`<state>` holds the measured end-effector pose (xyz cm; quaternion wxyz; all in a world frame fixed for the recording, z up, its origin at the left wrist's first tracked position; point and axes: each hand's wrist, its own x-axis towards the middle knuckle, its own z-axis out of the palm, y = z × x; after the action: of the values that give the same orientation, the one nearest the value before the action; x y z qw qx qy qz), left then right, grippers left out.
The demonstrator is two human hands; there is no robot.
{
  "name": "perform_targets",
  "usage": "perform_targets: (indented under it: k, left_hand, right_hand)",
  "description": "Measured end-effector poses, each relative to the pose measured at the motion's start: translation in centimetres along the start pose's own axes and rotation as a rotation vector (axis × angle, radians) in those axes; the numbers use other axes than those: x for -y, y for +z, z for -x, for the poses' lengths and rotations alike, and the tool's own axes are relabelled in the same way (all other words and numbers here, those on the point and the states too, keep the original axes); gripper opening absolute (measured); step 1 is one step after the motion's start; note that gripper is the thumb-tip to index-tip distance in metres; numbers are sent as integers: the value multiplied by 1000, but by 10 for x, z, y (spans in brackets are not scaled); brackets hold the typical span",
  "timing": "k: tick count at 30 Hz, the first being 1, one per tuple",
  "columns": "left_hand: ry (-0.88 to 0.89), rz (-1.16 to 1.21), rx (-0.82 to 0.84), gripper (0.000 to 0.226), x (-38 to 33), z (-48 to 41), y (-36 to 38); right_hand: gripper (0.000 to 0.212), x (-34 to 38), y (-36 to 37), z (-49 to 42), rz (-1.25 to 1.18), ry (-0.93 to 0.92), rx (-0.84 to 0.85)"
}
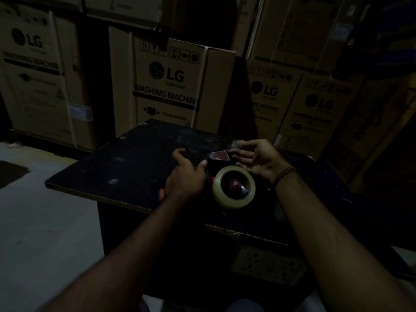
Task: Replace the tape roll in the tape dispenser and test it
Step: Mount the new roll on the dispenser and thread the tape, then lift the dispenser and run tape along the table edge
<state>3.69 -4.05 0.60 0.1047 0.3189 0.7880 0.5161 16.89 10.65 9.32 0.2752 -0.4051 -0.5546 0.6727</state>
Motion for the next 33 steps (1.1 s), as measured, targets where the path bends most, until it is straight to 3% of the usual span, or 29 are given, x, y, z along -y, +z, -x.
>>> perform_targets:
  k: [3, 5, 9, 11, 16, 20, 21, 24, 28, 30, 33]
  left_hand:
    - [-2, 14, 43, 64, 3, 3, -1]
    - [3, 44, 53, 63, 2, 7, -2]
    - [8, 208, 86, 57, -6, 14, -5]
    - [0, 317, 83, 55, -12, 18, -4]
    - [11, 543, 61, 50, -33, 40, 3]
    - [-117, 717, 144, 49, -43, 61, 10]
    - [-135, 740, 147, 50, -45, 66, 12]
    - [-169, 770, 192, 48, -52, 83, 15]
    - [-211, 777, 312, 44, -54, 97, 24]
    - [-210, 797, 383, 41, -50, 105, 30]
    - [-262, 915, 458, 37, -44, 123, 33]
  right_hand:
    - [43, -3, -10, 7, -130, -39, 30]
    - [46, -4, -15, 14, -91, -145, -28]
    - [20, -20, -19, 41, 124, -472, -277]
    - [19, -33, -22, 61, 184, -614, -389]
    - [61, -69, -20, 116, 308, -681, -572]
    - [104, -91, -4, 159, 102, -514, -578]
    - [103, -95, 1, 169, 23, -451, -553]
    - [62, -109, 10, 190, -75, -334, -387]
    - [55, -127, 10, 207, 98, -229, -162]
    - [40, -137, 6, 212, 132, -277, -174]
    - [37, -149, -4, 220, 218, -367, -295]
